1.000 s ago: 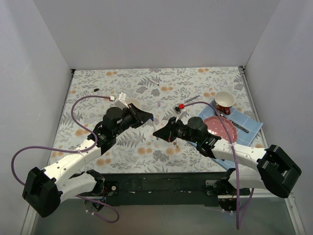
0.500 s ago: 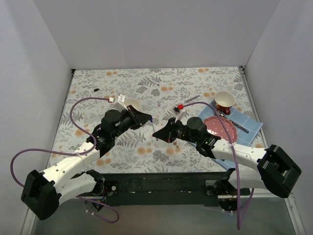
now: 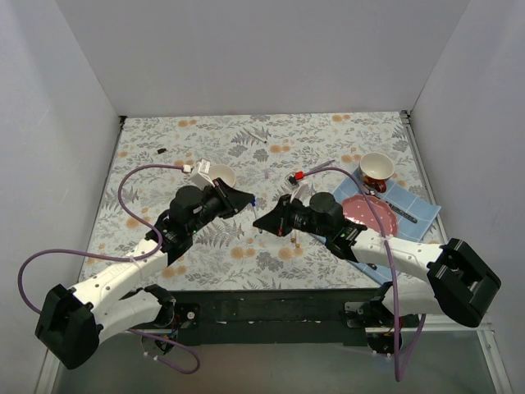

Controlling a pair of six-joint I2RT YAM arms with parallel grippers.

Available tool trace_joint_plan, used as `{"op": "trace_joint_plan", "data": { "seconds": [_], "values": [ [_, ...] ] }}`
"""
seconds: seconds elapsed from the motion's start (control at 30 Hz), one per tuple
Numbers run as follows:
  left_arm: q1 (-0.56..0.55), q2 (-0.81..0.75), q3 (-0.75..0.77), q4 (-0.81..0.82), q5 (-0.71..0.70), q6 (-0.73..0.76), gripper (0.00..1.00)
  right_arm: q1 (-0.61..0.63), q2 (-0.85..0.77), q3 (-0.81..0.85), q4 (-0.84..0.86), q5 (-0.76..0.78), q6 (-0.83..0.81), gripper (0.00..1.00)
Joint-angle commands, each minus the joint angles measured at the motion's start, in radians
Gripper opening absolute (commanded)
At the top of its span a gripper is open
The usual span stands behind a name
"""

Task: Insert the pens into the pen caps
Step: Push the cap all the way onto the barrel until it clicks

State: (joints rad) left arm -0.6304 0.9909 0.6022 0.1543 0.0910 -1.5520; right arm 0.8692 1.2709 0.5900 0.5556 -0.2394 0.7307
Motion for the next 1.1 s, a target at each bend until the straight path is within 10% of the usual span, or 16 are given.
{"op": "trace_joint_plan", "data": {
  "seconds": [0.0,0.33,1.07],
  "values": [
    [-0.003,-0.021,-0.016,-0.016,0.050,0.016,0.00,-0.001,0.001,0.050,0.081,0.031,0.006,0.01],
    [-0.005,0.032,-0.081,-0.015,0.315,0.079,0.00,-0.045,-0.002,0.192,-0.002,0.081,-0.160,0.01],
    [-0.051,0.002,-0.340,0.241,0.339,-0.186,0.00,-0.118,0.117,0.363,0.056,0.126,-0.203,0.01]
  ]
}}
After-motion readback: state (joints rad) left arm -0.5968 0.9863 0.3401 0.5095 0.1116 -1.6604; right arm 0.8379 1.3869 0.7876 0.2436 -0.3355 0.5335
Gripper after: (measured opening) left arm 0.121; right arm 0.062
